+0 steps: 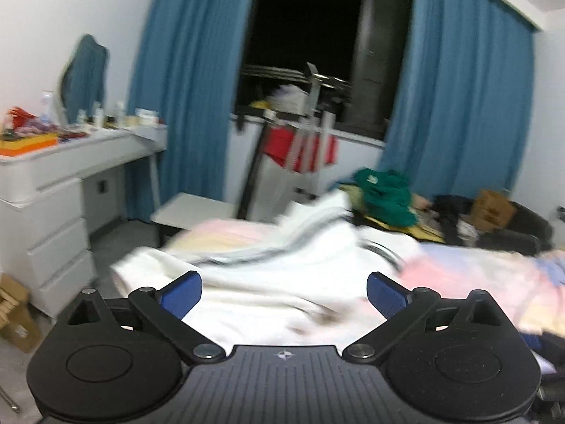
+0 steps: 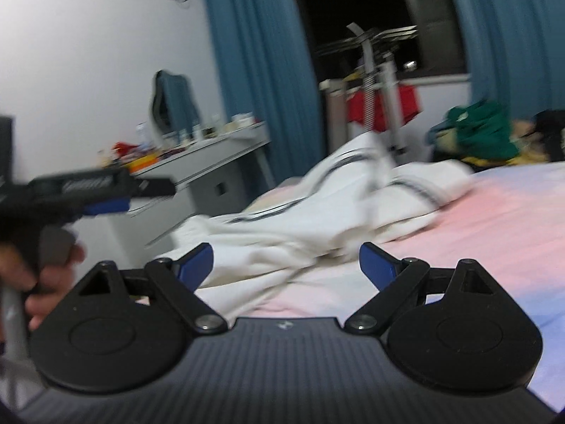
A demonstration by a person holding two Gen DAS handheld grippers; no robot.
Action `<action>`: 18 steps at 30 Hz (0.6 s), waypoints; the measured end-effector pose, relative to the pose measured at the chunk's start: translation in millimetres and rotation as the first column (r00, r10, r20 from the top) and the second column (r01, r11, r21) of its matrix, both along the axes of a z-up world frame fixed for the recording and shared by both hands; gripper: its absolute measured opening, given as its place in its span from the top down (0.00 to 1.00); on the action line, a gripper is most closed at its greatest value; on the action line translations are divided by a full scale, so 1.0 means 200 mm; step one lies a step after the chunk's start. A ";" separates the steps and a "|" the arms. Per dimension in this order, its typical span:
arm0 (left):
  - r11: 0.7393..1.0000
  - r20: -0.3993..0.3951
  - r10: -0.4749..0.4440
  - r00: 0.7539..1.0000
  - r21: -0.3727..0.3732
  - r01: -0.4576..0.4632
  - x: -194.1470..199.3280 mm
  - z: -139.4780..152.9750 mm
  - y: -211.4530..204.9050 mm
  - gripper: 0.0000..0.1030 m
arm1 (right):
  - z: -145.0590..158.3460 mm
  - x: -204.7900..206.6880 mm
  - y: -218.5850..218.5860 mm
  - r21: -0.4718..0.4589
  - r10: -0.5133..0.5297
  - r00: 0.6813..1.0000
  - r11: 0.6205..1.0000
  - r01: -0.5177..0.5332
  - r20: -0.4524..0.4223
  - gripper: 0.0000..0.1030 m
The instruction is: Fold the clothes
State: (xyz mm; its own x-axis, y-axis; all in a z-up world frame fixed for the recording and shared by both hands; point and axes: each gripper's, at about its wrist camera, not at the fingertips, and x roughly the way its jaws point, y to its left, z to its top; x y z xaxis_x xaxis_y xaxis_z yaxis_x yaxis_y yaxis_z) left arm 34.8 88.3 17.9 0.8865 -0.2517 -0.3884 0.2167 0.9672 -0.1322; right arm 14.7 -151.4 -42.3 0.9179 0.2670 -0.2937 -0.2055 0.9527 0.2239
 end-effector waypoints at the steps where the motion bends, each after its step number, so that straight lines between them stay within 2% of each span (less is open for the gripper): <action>1: 1.000 0.005 -0.011 1.000 0.012 0.011 -0.02 -0.01 -0.05 0.02 | 0.00 -0.02 -0.04 -0.005 -0.021 1.000 1.000 0.021 0.008 0.12; 6: 0.995 0.050 -0.043 0.998 0.094 0.039 -0.08 -0.09 -0.28 0.00 | -0.06 -0.07 -0.20 0.006 -0.107 0.994 0.994 0.107 0.037 0.12; 8: 0.994 0.073 -0.044 0.996 0.107 0.036 -0.10 -0.12 -0.30 0.00 | -0.09 -0.07 -0.23 -0.004 -0.132 0.990 0.991 0.132 0.043 0.12; 15: 1.000 0.002 -0.014 1.000 0.011 0.014 0.00 -0.19 -0.20 0.00 | -0.13 -0.05 -0.27 0.003 -0.159 0.987 0.987 0.159 0.013 0.12; 18: 1.000 0.011 0.001 1.000 -0.001 -0.001 0.02 -0.20 -0.18 0.00 | -0.15 -0.05 -0.28 -0.012 -0.186 0.983 0.983 0.186 0.002 0.12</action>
State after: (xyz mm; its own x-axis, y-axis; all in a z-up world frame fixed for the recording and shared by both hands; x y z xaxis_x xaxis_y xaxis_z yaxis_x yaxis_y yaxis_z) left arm 37.8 52.4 -22.1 0.8911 -0.2508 -0.3781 0.2170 0.9674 -0.1303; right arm 5.4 -208.3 -71.3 0.9515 0.0884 -0.2947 -0.0249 0.9769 0.2124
